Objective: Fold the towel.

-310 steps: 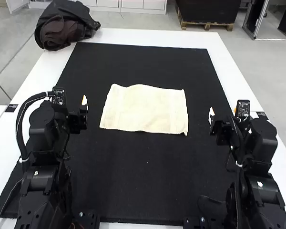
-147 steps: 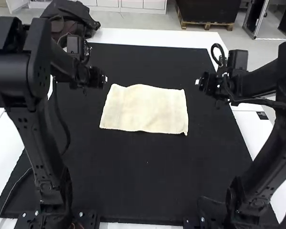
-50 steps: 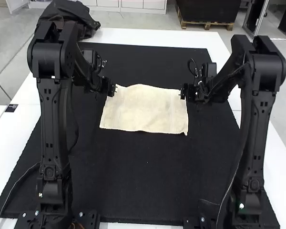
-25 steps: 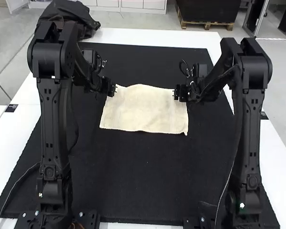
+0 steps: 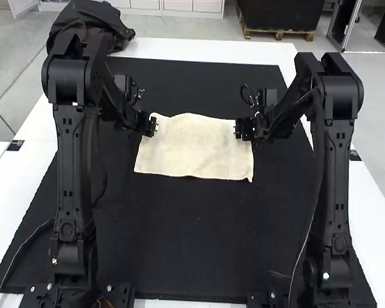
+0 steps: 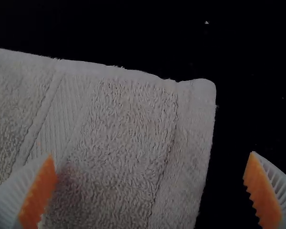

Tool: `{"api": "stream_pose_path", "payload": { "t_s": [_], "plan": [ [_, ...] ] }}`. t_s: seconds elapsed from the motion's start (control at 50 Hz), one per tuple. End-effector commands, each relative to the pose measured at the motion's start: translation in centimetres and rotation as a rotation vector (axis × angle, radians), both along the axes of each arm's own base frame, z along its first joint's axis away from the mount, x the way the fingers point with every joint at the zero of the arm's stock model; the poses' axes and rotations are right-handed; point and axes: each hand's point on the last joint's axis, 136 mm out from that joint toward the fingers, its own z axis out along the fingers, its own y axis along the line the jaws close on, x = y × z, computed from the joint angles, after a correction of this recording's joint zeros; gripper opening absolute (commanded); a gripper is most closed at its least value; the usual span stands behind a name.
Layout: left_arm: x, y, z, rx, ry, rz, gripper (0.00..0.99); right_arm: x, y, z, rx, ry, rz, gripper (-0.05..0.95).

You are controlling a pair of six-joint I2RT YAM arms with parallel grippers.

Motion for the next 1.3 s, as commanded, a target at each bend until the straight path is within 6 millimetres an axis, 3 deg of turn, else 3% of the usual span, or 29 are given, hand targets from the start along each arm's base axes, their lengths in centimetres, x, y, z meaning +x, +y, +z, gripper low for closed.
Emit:
{"api": "stream_pose_path", "payload": {
  "t_s": [0.0,0.22,0.32,0.38,0.4,0.44,0.46,0.48,0.66,0.94,1.08,1.28],
  "plan": [
    [0.9,-0.3,0.5,0.017,-0.026,-0.015,0.952,0.3,-0.5,-0.6,-0.026,-0.004,0.003,0.91],
    [0.8,-0.4,0.0,0.041,-0.028,-0.023,0.897,0.0,-1.3,-2.0,-0.043,0.018,0.002,0.91],
    [0.7,-0.5,-0.6,0.043,-0.019,-0.024,0.772,-0.2,-1.1,-2.1,-0.049,0.020,0.007,0.86],
    [0.6,-0.6,-0.9,0.041,-0.014,-0.028,0.562,-0.2,-1.0,-2.0,-0.051,0.014,0.014,0.63],
    [0.6,-0.6,-0.9,0.040,-0.014,-0.027,0.434,-0.2,-0.9,-2.0,-0.047,0.012,0.020,0.50],
    [0.6,-0.5,-0.9,0.039,-0.019,-0.027,0.177,-0.1,-0.8,-1.9,-0.054,0.006,0.040,0.12],
    [0.6,-0.5,-0.9,0.038,-0.022,-0.028,0.048,-0.1,-0.7,-1.9,-0.056,0.001,0.048,0.02],
    [0.5,-0.6,-0.9,0.035,-0.027,-0.031,0.013,-0.1,-0.6,-1.7,-0.058,-0.005,0.056,-0.02],
    [0.7,-0.8,-0.2,0.029,-0.061,-0.043,0.023,-0.3,-0.8,-1.2,-0.073,-0.028,0.065,-0.02],
    [1.6,-0.9,3.0,0.017,-0.124,-0.049,0.021,0.8,-0.9,3.4,-0.040,-0.130,0.042,-0.02],
    [1.3,-0.4,4.3,0.016,-0.129,-0.043,0.021,1.1,-2.0,6.2,-0.022,-0.177,0.015,-0.02],
    [0.3,0.1,5.1,0.004,-0.123,-0.045,0.021,0.6,-3.6,8.8,-0.009,-0.212,-0.010,-0.02]
  ]
}}
